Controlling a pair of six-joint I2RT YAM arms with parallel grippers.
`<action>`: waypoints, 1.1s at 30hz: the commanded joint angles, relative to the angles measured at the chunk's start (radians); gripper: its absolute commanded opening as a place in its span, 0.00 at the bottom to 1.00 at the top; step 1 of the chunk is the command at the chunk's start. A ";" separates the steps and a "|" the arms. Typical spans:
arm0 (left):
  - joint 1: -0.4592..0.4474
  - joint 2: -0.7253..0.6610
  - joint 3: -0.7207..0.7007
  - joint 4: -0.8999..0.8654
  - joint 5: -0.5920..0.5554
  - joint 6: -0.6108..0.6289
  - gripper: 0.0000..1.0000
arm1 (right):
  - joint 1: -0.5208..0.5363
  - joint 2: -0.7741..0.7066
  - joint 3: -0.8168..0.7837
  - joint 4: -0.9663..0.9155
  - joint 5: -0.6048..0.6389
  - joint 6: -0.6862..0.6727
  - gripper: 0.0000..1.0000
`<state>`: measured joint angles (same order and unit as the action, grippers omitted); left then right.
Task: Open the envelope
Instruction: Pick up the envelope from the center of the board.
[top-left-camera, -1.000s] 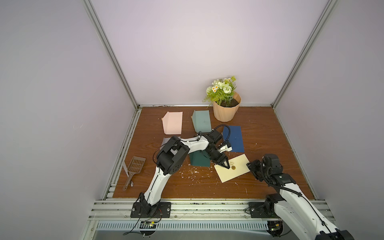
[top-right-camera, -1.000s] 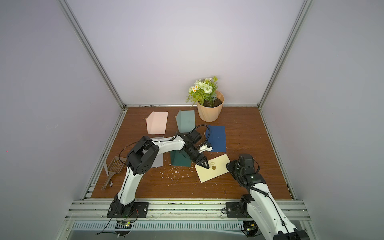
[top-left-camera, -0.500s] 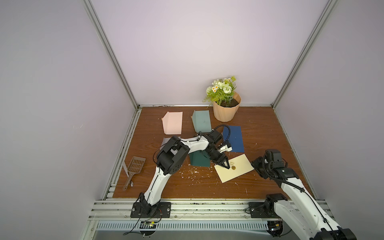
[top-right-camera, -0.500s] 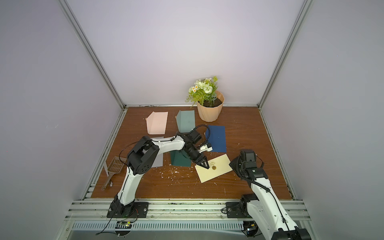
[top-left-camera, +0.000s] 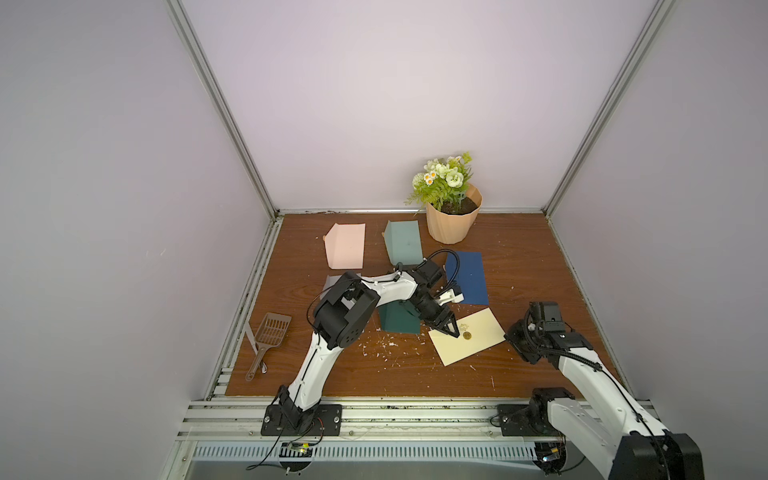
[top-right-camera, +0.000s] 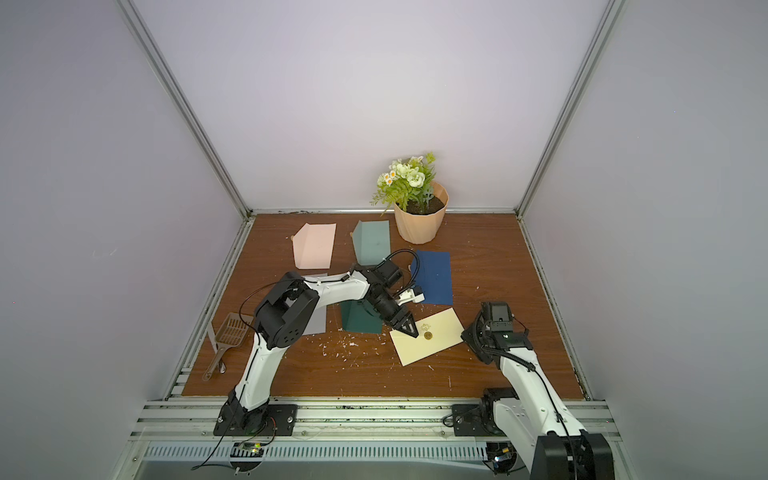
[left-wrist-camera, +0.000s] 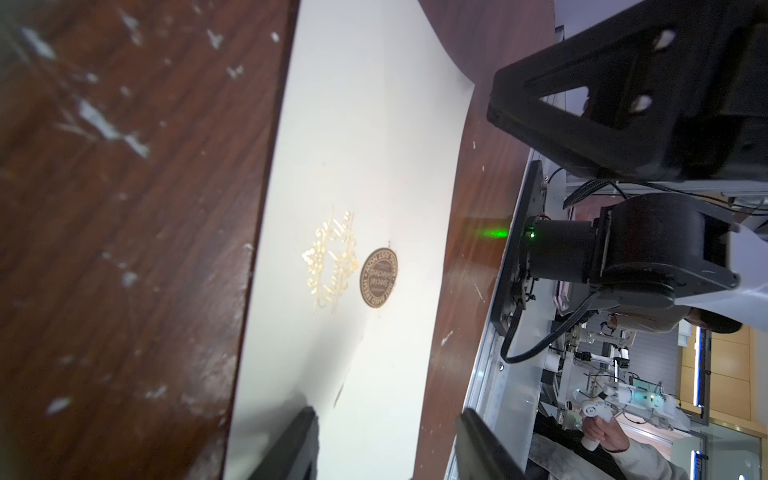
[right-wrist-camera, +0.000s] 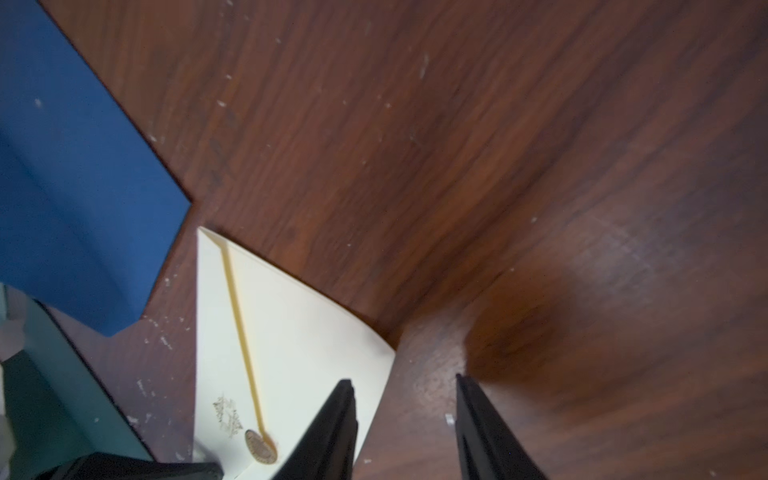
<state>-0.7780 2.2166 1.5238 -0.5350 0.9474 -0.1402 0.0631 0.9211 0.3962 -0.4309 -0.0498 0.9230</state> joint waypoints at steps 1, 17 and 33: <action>0.012 0.083 -0.032 -0.086 -0.128 0.024 0.56 | -0.010 0.027 -0.019 0.043 -0.034 -0.021 0.45; 0.022 0.109 -0.028 -0.086 -0.105 0.024 0.55 | -0.017 0.142 -0.081 0.239 -0.194 -0.065 0.38; 0.023 0.127 -0.019 -0.100 -0.106 0.026 0.54 | -0.017 0.158 -0.178 0.587 -0.444 -0.086 0.38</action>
<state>-0.7609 2.2494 1.5414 -0.5510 1.0142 -0.1406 0.0437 1.0489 0.2440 0.1287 -0.4320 0.8413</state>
